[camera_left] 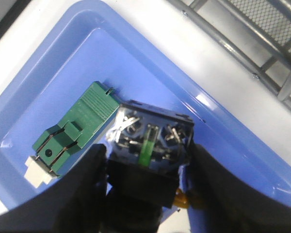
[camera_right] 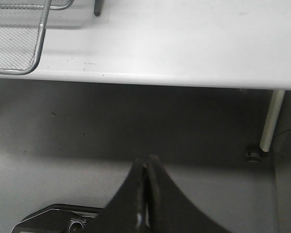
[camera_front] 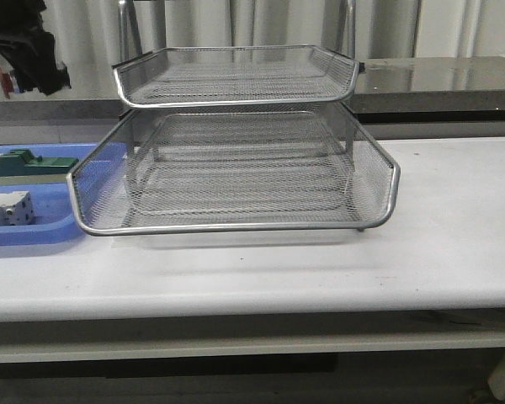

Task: Place button on rack with both arms
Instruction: 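Lift the red button out of the blue bin with the left gripper, then carry the red button over the pulled-out tray and lower it inside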

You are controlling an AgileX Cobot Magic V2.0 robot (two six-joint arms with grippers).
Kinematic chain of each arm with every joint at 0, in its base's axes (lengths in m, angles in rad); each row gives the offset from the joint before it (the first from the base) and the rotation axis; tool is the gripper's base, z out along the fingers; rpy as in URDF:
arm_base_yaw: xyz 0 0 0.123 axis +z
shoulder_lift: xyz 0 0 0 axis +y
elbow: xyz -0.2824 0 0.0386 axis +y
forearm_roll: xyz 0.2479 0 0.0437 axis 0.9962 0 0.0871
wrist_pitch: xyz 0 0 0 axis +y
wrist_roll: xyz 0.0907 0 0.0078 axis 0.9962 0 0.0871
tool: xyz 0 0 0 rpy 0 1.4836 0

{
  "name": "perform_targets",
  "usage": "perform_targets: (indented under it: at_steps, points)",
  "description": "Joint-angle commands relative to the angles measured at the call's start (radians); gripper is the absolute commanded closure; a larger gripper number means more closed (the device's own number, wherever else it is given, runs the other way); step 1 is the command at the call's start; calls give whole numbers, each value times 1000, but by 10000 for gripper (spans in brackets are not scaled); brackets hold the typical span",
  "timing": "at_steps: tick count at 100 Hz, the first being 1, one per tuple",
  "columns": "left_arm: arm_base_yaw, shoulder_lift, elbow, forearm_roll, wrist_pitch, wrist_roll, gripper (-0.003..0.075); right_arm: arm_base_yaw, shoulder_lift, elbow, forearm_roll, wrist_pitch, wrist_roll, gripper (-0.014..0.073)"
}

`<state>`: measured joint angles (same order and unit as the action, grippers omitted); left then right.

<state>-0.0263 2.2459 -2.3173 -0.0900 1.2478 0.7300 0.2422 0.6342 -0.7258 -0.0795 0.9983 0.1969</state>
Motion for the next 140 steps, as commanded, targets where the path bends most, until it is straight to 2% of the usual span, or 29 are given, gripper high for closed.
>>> perform_targets:
  at_steps: [1, 22, 43, 67, 110, 140]
  points:
    - [4, -139, 24, -13, 27, -21, 716, -5, -1, -33, -16, -48, -3, 662]
    - [4, -324, 231, -28, 27, -31, 716, -5, -1, -33, -16, -48, -3, 662]
    - [-2, -522, 453, -117, 27, -38, 716, -5, -1, -33, -16, -48, -3, 662]
    - [-96, -656, 601, -122, 27, -36, 716, -5, -1, -33, -16, -48, -3, 662]
    - [-387, -595, 628, -131, -37, -11, 716, -5, -1, -33, -16, -48, -3, 662]
    - [-494, -478, 628, -131, -182, -8, 716, -5, -1, -33, -16, -48, -3, 662]
